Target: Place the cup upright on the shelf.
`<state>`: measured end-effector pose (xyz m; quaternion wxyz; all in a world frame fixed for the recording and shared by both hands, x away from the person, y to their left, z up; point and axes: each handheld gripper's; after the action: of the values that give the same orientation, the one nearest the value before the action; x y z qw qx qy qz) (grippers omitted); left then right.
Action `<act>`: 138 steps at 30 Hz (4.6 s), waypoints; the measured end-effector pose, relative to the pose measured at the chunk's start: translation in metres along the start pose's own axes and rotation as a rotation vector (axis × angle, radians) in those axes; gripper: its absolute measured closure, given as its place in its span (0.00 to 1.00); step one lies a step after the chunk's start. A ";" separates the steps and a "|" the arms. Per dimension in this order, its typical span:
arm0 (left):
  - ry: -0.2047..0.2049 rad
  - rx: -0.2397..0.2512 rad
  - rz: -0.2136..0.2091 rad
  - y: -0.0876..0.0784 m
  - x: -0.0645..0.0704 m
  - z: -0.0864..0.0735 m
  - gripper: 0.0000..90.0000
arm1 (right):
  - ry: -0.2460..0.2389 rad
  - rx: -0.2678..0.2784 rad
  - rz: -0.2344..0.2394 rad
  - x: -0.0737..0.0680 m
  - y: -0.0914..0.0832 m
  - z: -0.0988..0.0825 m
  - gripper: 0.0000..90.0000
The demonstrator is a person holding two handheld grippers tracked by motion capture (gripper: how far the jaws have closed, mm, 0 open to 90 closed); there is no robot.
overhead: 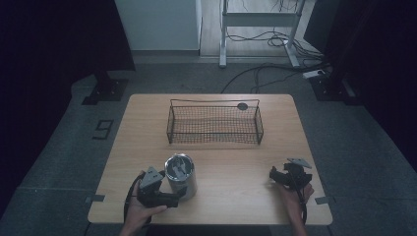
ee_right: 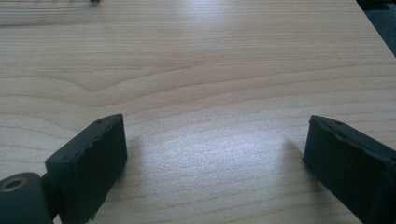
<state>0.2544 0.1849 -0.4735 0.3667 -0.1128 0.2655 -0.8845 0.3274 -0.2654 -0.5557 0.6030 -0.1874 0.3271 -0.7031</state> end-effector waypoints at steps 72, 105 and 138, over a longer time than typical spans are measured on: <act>-0.067 0.150 0.206 -0.011 -0.018 0.013 0.04 | -0.006 0.008 0.014 -0.001 -0.001 -0.001 0.12; -0.085 0.163 0.247 -0.021 -0.037 0.063 0.04 | -0.008 0.007 0.021 -0.001 -0.001 -0.001 0.12; -0.061 0.139 0.257 0.002 -0.052 0.096 0.04 | -0.009 0.008 0.019 -0.001 -0.001 -0.001 0.13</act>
<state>0.3300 0.1829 -0.3946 0.4918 -0.0788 0.2047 -0.8426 0.3264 -0.2643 -0.5553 0.6120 -0.1848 0.3232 -0.6977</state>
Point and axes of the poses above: each handheld gripper's, and its own axes: y roughly forward along the jaws, z roughly out of its top, x roughly to its right, and after that the axes turned 10 degrees about y, right-handed
